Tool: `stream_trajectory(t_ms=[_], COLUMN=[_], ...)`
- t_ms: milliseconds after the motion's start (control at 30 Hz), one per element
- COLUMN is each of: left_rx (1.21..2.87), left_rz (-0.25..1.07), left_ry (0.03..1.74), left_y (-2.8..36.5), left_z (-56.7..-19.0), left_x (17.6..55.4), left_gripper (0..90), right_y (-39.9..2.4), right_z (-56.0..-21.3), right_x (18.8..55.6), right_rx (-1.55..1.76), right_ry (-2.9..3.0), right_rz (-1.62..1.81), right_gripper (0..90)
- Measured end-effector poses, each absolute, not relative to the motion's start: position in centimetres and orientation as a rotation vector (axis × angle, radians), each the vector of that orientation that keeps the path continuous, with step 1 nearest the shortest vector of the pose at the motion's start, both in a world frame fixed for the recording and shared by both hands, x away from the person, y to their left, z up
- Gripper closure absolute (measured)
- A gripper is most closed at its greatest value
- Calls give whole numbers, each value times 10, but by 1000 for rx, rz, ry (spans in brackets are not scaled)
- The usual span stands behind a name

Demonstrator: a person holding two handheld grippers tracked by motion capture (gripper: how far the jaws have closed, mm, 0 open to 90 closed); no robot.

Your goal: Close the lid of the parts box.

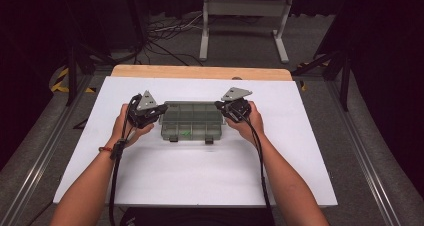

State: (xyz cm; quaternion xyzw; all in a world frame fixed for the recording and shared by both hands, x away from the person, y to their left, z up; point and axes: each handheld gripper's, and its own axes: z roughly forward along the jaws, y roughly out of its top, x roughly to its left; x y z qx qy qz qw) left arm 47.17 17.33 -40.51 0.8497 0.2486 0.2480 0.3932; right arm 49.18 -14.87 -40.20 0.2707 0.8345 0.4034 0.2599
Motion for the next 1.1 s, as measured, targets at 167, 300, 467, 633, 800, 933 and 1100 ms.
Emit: stream_trajectory(t_ms=[167, 300, 467, 633, 800, 933, 1100], left_rx=[2167, 2168, 2175, 2186, 2191, 2193, 2201], left_rz=[628, 631, 622, 620, 616, 609, 608], left_ry=[625, 626, 620, 608, 604, 597, 577], left_y=[173, 174, 173, 173, 173, 174, 174], left_z=[-407, -409, -412, -414, -417, -418, -418], left_x=[468, 467, 465, 462, 459, 455, 451], left_gripper=[861, 863, 865, 868, 865, 865, 864], right_y=[-150, -150, -149, -148, -148, -149, -149], right_z=[-403, -405, -408, -409, -410, -411, -412], right_x=[489, 485, 481, 478, 472, 468, 463], right_rx=[734, 729, 705, 696, 682, 673, 665], right_ry=[2277, 2292, 2311, 2325, 2339, 2349, 2357], right_rz=[1096, 1085, 1086, 1081, 1075, 1074, 1076], right_gripper=[900, 900, 900, 900, 900, 900, 900])
